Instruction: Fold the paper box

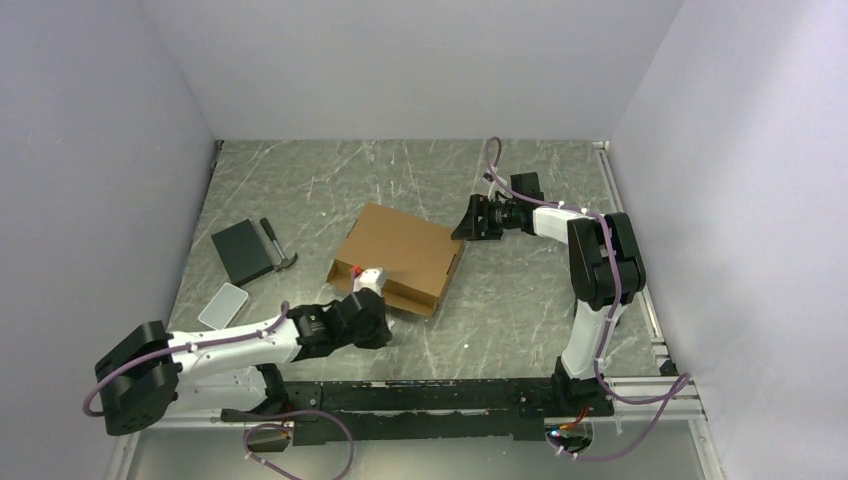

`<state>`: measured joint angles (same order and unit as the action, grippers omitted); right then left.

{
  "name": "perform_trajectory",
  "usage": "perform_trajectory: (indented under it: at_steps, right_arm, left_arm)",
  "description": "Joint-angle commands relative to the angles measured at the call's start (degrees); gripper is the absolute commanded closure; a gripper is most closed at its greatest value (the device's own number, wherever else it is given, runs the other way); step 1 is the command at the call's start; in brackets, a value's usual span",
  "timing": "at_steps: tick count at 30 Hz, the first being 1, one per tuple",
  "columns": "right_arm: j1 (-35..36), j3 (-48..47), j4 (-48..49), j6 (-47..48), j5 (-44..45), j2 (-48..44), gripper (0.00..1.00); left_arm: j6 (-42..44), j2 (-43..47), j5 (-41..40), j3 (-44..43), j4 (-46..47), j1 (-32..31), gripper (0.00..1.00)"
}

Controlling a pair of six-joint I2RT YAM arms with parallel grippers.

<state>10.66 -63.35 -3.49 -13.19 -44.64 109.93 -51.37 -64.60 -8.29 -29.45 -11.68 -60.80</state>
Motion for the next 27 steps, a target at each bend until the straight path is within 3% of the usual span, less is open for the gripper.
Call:
perform_trajectory:
  at_steps: [1,5,18,22,27]
  right_arm:
    - [1.01,-0.1,-3.16,2.62,2.82,2.22,0.32]
    - [1.12,-0.09,-3.14,2.6,2.89,2.22,0.32]
    - [1.21,-0.1,-3.19,2.48,2.59,2.47,0.32]
    - [1.43,-0.27,-3.32,2.64,2.62,2.55,0.32]
    - [1.56,-0.45,-3.62,2.9,2.63,2.83,0.32]
  left_arm:
    - [-9.43,3.86,-11.18,1.84,-10.45,2.88,1.0]
    - [-9.02,3.98,-12.29,3.65,-10.9,11.05,1.0]
    - [-8.61,7.79,-1.8,12.76,6.91,38.82,1.0]
    - [-6.38,3.32,2.63,11.11,13.69,42.93,1.0]
    - [-1.82,-5.29,9.35,5.72,19.8,43.42,1.0]
